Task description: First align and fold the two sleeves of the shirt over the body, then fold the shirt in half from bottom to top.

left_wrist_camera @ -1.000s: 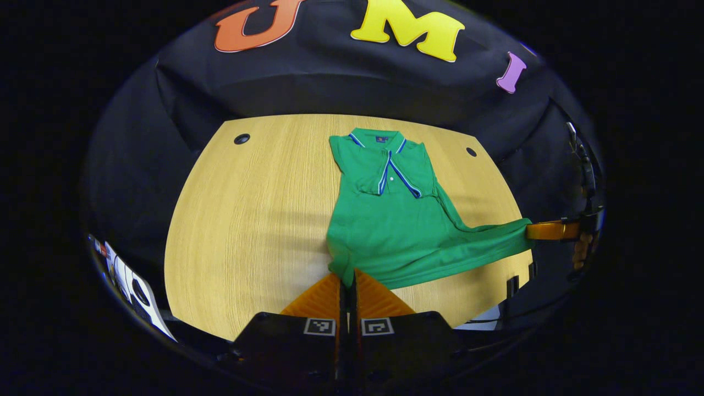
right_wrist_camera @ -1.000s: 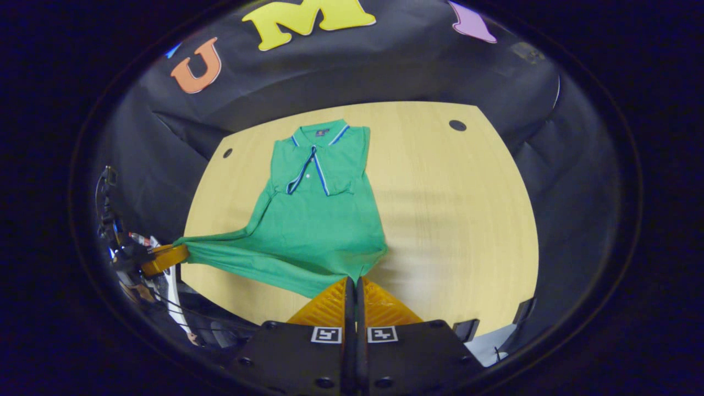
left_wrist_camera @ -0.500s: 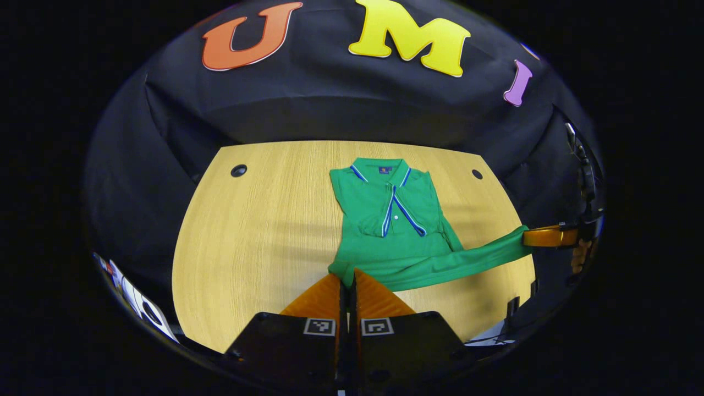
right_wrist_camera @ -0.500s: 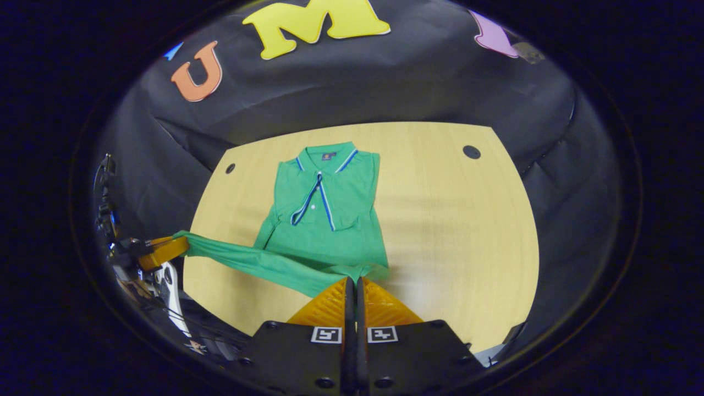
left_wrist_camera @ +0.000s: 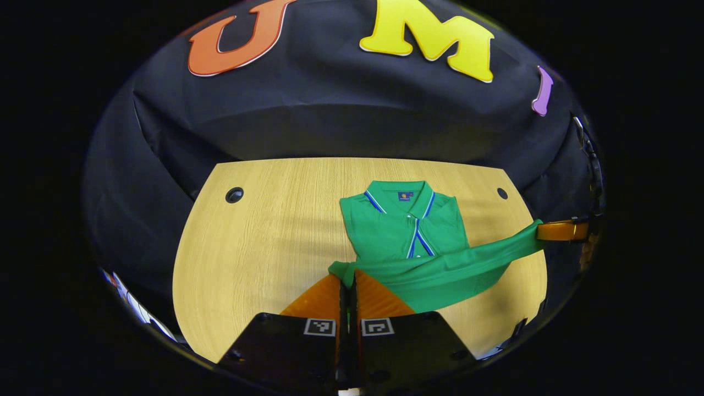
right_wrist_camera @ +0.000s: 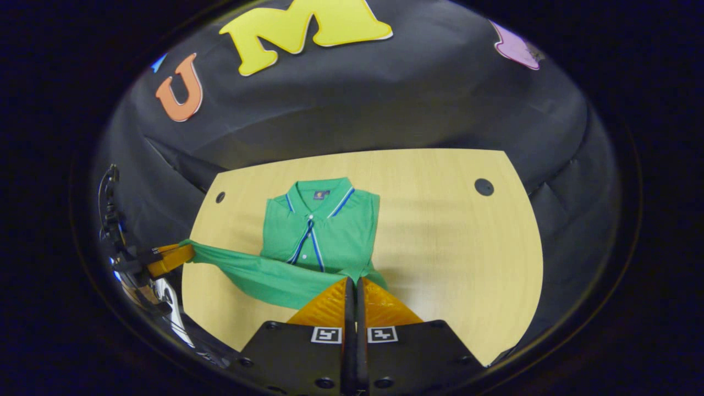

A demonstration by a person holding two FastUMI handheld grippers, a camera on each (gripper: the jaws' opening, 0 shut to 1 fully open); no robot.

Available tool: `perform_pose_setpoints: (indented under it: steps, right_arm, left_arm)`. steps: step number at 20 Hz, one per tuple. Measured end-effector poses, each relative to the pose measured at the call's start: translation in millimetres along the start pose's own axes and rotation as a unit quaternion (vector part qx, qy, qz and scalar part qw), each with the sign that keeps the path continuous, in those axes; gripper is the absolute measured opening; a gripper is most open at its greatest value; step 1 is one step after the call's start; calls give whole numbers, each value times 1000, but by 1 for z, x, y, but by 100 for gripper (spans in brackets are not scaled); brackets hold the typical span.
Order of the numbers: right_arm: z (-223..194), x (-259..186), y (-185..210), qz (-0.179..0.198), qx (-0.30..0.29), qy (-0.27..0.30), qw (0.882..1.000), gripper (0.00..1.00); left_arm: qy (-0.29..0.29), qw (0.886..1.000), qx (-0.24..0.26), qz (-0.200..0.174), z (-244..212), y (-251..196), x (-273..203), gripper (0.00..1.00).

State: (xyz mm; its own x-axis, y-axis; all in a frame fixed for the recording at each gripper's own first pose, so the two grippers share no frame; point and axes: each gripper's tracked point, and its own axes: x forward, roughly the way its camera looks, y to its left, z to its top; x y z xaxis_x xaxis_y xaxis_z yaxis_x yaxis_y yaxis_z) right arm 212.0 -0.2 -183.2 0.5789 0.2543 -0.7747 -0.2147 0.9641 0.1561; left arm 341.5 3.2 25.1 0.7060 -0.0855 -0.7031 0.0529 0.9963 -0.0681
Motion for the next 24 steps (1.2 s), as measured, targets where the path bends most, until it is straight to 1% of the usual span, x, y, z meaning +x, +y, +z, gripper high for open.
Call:
perform_pose_setpoints:
  steps: [3,5,6,8,11,12,15,16,17,18,19,22,23,24]
  right_arm:
    - [23,35,-9,-6,-5,0,1000,2]
    - [37,59,-15,-7,0,0,1000,2]
    - [54,73,-20,-9,5,-1,1000,2]
    - [64,99,-26,-12,10,1,1000,2]
    - [71,133,-33,-13,14,4,1000,2]
    - [76,142,-33,-11,15,1,1000,2]
    - [95,168,-45,-28,5,-29,999,2]
    - [93,175,-46,-32,-1,-26,999,2]
    - [91,183,-47,-33,-5,-21,999,2]
    - [86,191,-48,-33,-6,-11,999,2]
    - [82,199,-46,-28,-2,-5,1000,2]
    - [80,207,-48,-19,13,0,1000,0]
    - [79,210,-48,-16,17,-2,1000,2]
    - [77,214,-49,-17,18,-2,1000,2]
  left_arm:
    - [1,1000,0,13,14,6,38,3]
    - [10,1000,-9,18,19,9,66,3]
    - [12,1000,-8,22,24,11,77,3]
    - [10,1000,0,29,36,17,101,3]
    - [11,1000,3,27,47,16,136,3]
    - [12,1000,7,25,51,15,147,3]
    - [7,999,19,29,64,16,175,3]
    - [10,999,19,31,63,16,183,3]
    - [17,999,21,36,59,19,190,0]
    - [24,999,22,41,55,22,196,3]
    - [28,998,19,45,51,26,201,3]
    - [32,998,-8,48,42,28,210,3]
    - [34,998,-19,45,39,28,211,3]
    - [35,998,-28,41,36,28,213,6]
